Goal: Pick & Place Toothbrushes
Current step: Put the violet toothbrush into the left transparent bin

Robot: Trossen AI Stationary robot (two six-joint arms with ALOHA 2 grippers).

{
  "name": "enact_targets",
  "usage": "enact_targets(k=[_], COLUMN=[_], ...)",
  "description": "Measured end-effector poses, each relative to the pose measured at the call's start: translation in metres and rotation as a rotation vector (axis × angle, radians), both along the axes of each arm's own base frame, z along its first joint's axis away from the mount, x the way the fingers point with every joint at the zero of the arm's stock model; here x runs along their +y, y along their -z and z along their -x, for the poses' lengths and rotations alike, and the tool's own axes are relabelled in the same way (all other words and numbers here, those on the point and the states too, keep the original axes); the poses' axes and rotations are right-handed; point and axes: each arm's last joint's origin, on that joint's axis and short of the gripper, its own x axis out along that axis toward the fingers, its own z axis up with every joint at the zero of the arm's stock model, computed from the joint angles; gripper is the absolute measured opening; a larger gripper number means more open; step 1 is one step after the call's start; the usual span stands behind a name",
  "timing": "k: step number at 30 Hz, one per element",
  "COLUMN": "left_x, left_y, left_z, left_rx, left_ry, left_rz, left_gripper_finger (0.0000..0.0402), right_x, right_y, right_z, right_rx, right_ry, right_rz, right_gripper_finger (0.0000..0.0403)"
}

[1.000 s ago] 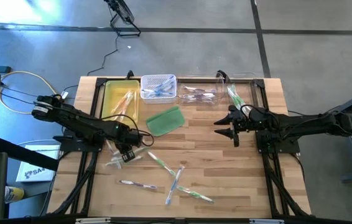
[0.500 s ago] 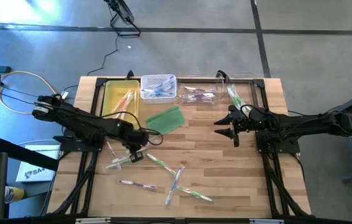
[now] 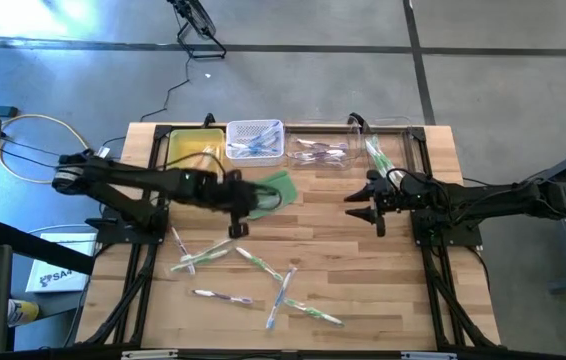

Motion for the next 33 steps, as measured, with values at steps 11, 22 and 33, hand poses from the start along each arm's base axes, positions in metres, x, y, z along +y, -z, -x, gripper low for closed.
enact_targets(k=[11, 22, 33], left_x=[0.072, 0.13, 0.179], left_y=[-0.037, -0.019, -0.014], left_z=[-0.017, -0.054, -0.097], left_rx=[-0.276, -0.488, -0.558], left_ry=[0.117, 0.188, 0.202], left_rz=[-0.144, -0.199, -0.185], left_gripper_finger=[0.0022, 0.0022, 0.0022], right_x=[0.006, 0.007, 0.007], right_y=[-0.004, -0.004, -0.004], right_z=[0.0, 0.0, 0.0], right_rx=[-0.044, -0.043, -0.044], right_ry=[-0.214, -0.232, -0.23], right_rz=[-0.04, -0.041, -0.033], right_gripper_finger=[0.0175, 0.0175, 0.0175])
